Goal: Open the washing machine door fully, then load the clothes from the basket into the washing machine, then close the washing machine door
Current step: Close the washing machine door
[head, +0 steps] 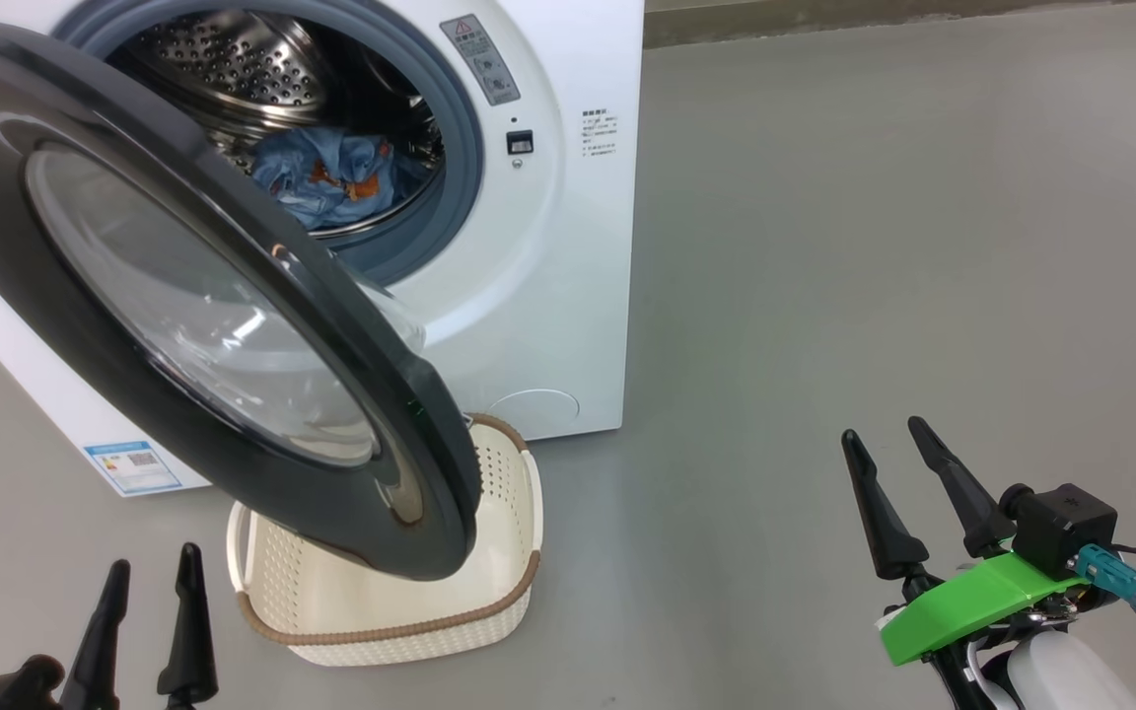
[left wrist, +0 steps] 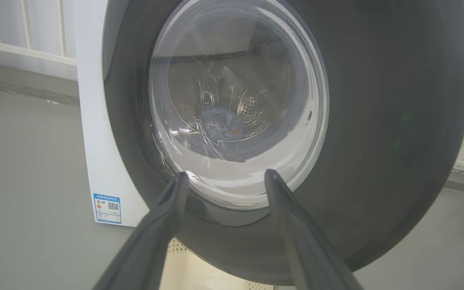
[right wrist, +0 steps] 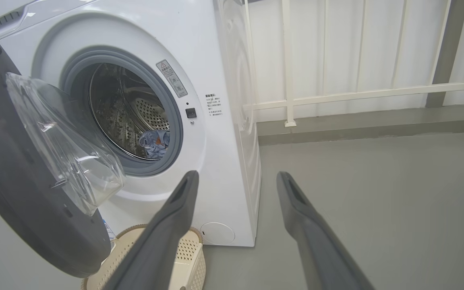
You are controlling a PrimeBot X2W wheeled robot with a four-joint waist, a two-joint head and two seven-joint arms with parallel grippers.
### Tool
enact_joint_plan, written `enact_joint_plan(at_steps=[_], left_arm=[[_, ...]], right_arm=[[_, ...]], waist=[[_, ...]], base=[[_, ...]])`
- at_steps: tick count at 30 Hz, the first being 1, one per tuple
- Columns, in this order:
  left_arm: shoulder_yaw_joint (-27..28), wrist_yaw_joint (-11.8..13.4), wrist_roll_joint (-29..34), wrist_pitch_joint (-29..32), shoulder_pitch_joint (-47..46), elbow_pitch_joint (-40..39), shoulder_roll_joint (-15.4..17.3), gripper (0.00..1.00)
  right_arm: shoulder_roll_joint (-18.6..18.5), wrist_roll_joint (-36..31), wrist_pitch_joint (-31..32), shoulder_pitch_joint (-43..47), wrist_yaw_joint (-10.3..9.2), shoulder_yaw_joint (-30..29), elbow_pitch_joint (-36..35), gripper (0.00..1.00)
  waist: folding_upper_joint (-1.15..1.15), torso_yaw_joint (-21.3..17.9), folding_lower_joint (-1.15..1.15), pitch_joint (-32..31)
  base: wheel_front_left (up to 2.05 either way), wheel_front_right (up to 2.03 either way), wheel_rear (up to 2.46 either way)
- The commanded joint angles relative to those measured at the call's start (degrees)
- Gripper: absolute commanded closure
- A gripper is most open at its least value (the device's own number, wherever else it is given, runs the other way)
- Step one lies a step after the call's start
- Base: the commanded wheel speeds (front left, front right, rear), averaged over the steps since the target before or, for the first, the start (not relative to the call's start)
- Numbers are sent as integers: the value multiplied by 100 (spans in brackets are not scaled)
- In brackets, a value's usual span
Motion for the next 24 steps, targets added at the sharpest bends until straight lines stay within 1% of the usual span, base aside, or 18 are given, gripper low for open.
enact_joint_plan(at_steps=[1,24], left_arm=[[161,16,46,-59,-260,-89,110,0],[103,46,85,-134,-296,-10,94,0]], right_arm=[[-64,-13,-45,-130,25,82,-156,0],[-54,-12,-45,-122,25,79,-162,0]], waist=[[0,8,0,3],[0,110,0,-9]], base=[[0,0,0],[0,0,0]])
